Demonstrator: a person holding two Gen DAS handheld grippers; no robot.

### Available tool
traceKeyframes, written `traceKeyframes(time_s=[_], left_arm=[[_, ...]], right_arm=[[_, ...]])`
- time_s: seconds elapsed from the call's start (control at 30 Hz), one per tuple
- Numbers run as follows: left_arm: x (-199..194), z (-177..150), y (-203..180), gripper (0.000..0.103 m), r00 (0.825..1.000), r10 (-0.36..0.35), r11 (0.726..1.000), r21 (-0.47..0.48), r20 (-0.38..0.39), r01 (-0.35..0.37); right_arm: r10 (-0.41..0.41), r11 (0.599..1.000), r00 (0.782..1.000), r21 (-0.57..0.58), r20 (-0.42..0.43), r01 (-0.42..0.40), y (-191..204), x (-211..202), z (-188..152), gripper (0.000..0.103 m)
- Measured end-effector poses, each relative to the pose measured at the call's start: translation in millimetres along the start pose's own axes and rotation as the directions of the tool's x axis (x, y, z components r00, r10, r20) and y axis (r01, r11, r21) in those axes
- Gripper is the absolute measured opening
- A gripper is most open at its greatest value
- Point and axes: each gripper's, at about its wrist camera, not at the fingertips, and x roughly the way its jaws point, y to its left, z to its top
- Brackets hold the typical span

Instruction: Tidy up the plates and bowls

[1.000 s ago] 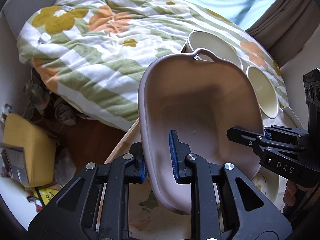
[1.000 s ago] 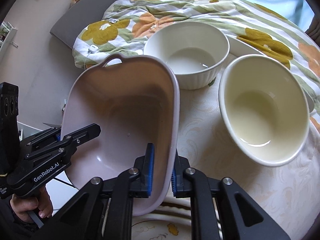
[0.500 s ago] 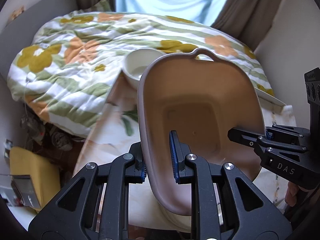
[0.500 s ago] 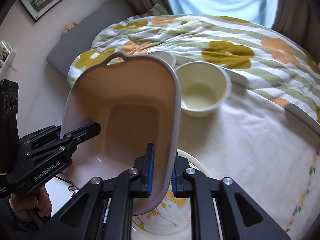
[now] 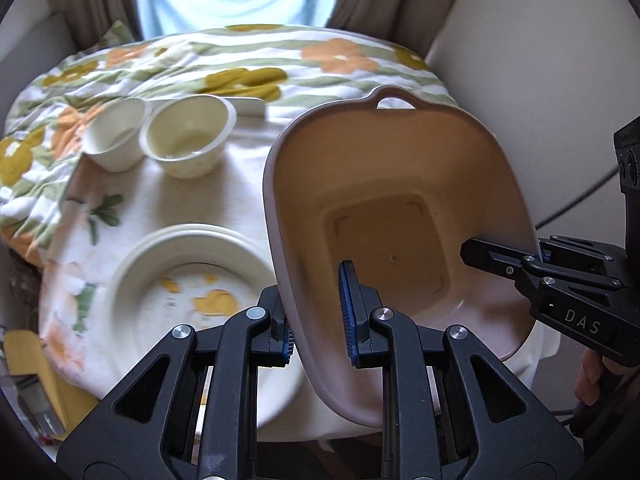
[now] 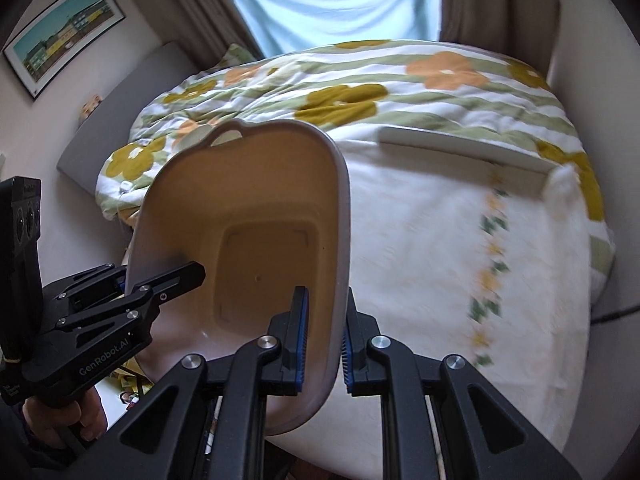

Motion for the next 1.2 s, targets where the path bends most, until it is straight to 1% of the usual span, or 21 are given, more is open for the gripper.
traceKeyframes(time_s=[0.13, 0.23, 0.4, 0.5, 0.67, 0.83, 0.93, 1.1, 1.2], left_arm=[[22, -9, -44, 0.017, 0.999, -0.037, 0.998, 0.051, -0.029, 0.039], [47, -18, -72, 0.017, 0.995, -0.067, 0.994, 0.083, -0.070, 0.073], [84, -33, -100, 0.017, 0.987, -0.100, 0.987, 0.111, -0.127, 0.115], [95, -38, -105, 0.017, 0.984, -0.105, 0.985, 0.123, -0.145, 0.124], [109, -42, -111, 0.017, 0.981, -0.099, 0.983, 0.137, -0.168, 0.122], [119, -37, -111, 0.017, 0.982, -0.074, 0.984, 0.149, -0.173, 0.101], [121, -37, -114, 0.017, 0.982, -0.059, 0.981, 0.170, -0.180, 0.090], [127, -37, -115, 0.017, 0.975, -0.055, 0.980, 0.176, -0.217, 0.094], [132, -37, -118, 0.018, 0.973, -0.033, 0.978, 0.192, -0.230, 0.079]], right_arm=[[-0.030, 0.998, 1.000, 0.061, -0.004, 0.030, -38, -10, -22, 0.013], [-0.052, 0.991, 0.998, 0.119, -0.020, 0.054, -69, -10, -43, 0.013], [-0.065, 0.977, 0.997, 0.201, -0.049, 0.073, -105, 1, -69, 0.013], [-0.062, 0.972, 0.997, 0.225, -0.048, 0.071, -115, 7, -76, 0.013], [-0.064, 0.970, 0.997, 0.234, -0.042, 0.072, -121, 12, -78, 0.013], [-0.056, 0.969, 0.997, 0.240, -0.046, 0.065, -129, 16, -89, 0.013], [-0.052, 0.967, 0.998, 0.247, -0.043, 0.061, -131, 19, -89, 0.013], [-0.049, 0.958, 0.998, 0.280, -0.048, 0.061, -135, 21, -91, 0.013], [-0.006, 0.945, 0.999, 0.325, -0.036, 0.018, -142, 22, -93, 0.013]])
